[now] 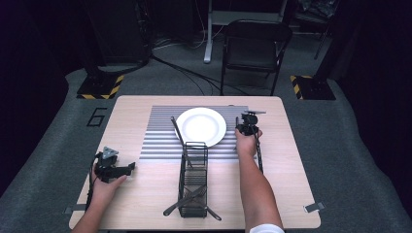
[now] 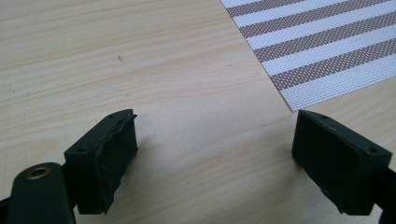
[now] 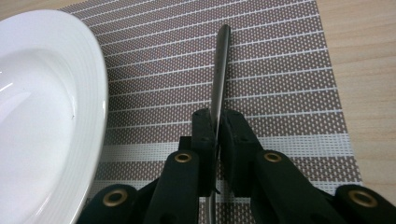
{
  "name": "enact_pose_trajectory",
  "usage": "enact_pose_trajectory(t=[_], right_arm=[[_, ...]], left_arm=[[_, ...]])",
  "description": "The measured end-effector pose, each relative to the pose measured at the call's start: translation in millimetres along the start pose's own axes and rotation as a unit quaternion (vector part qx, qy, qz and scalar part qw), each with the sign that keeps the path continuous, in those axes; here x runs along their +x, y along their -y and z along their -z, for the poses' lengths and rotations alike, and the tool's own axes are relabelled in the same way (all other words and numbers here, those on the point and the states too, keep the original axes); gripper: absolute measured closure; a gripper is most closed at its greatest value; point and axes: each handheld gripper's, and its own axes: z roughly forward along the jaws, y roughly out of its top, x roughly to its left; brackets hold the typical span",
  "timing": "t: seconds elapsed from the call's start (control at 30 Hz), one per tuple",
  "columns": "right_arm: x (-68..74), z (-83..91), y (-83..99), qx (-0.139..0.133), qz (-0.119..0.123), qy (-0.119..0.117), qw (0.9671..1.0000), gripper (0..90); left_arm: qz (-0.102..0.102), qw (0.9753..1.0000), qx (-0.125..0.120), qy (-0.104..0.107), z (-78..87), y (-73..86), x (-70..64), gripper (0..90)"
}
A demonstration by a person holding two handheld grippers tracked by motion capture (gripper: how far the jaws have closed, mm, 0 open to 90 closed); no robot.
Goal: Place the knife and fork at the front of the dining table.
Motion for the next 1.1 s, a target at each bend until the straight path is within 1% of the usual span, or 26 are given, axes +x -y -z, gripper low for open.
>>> enact_pose_trajectory(t=[0.13, 0.2, 0.47, 0.53, 0.8, 0.9, 0.93, 0.97, 1.03, 1.1], right_arm=[[-4.1, -0.2, -0.4, 0.001, -0.002, 0.0, 1.0, 82.9], [-6.7, -0.7, 0.2, -0.001, -0.005, -0.006, 1.0, 82.9], [-5.8, 0.6, 0.3, -0.003, -0.006, -0.004, 1.0, 82.2], [-5.7, 2.8, -0.9, -0.009, -0.006, -0.004, 0.9999, 81.6], [-8.1, 19.7, 0.1, -0.012, 0.019, 0.006, 0.9997, 76.7], [-10.6, 28.2, 1.8, -0.013, 0.021, 0.004, 0.9997, 73.7], [-12.3, 31.0, 2.8, -0.016, 0.025, -0.001, 0.9996, 72.8], [-12.9, 34.9, 4.1, -0.016, 0.021, -0.005, 0.9996, 71.6], [-16.0, 42.0, 6.4, -0.023, 0.03, -0.013, 0.9992, 70.0], [-16.8, 49.4, 7.4, -0.022, 0.035, -0.014, 0.999, 68.3]], left_arm=[[0.0, 1.0, 0.0, 0.0, 0.0, 0.0, 0.0, 13.9], [0.0, 1.0, 0.0, 0.0, 0.0, 0.0, 0.0, 13.9], [-0.001, 1.0, 0.0, -0.001, 0.0, -0.2, 0.0, 13.9], [-0.001, 1.0, 0.0, -0.001, 0.0, -0.1, -0.1, 13.9], [0.0, 1.0, 0.0, 0.0, 0.0, 0.0, -0.4, 14.0], [0.0, 1.0, 0.0, 0.0, 0.2, 0.1, -0.5, 14.0], [0.0, 1.0, 0.0, 0.0, 0.2, 0.1, -0.6, 14.0], [0.001, 1.0, 0.0, 0.0, 0.1, 0.1, -0.6, 14.0], [0.001, 1.0, 0.0, 0.0, 0.1, 0.1, -0.6, 14.0], [0.0, 1.0, 0.0, 0.0, 0.1, 0.0, -0.5, 14.0]])
